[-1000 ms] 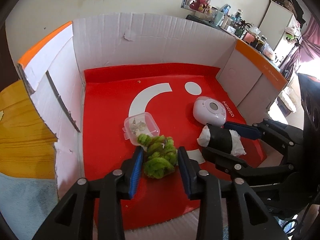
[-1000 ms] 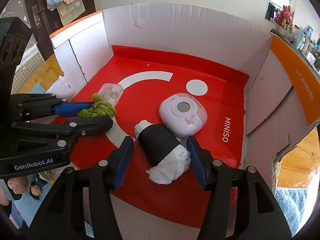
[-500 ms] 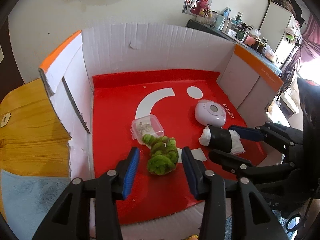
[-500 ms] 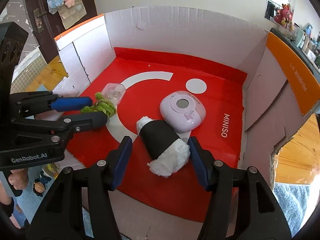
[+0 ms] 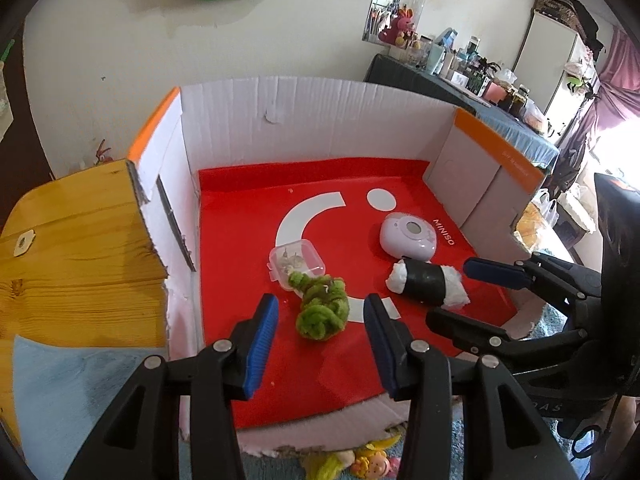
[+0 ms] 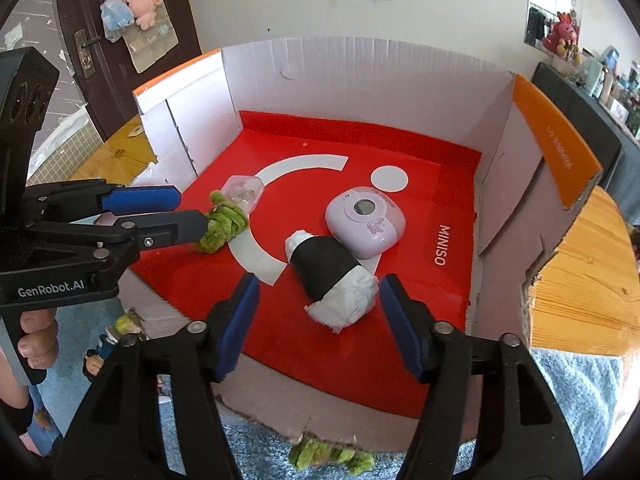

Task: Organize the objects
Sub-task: 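Withdraw both open grippers out of the box back over the towel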

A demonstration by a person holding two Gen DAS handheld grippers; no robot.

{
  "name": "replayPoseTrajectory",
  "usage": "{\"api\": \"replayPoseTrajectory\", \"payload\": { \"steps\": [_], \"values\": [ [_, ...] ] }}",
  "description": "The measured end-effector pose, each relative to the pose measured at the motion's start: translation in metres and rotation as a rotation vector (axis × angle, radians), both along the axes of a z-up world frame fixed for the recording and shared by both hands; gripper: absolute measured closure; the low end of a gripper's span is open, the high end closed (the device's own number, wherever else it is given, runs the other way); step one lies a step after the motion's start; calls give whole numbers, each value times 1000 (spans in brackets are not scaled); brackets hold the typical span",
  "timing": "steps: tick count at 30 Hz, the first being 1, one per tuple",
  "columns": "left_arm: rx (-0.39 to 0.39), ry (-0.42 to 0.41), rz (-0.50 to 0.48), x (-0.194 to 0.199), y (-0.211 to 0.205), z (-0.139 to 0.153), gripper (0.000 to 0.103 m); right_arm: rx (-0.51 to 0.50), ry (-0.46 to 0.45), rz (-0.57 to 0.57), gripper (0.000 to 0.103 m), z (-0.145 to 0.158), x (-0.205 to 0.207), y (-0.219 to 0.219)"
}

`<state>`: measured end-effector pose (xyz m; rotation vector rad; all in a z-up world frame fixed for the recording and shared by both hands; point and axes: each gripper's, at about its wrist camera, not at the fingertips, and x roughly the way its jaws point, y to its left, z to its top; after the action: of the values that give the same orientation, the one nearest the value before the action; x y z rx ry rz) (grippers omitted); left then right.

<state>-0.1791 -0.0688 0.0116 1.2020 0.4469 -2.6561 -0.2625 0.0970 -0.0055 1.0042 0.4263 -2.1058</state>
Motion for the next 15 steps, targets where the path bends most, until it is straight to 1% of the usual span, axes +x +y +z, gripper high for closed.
{"api": "replayPoseTrajectory", "payload": {
  "steps": [1, 3, 9, 11, 15],
  "values": [
    [-7, 6, 1, 2, 1, 2, 56, -4, 3, 0, 39, 1, 1, 1],
    [-16, 14, 4, 6, 3, 5, 50, -10, 10, -4, 39, 2, 2, 2],
    [-13, 35, 9, 15, 6, 11, 49, -26, 14, -7, 39, 5, 7, 6],
    [-9, 37, 11, 17, 6, 11, 49, -25, 25, -9, 33, 6, 10, 6],
    [0, 44, 12, 22, 7, 13, 49, -27, 41, -8, 32, 10, 15, 8]
  ]
}}
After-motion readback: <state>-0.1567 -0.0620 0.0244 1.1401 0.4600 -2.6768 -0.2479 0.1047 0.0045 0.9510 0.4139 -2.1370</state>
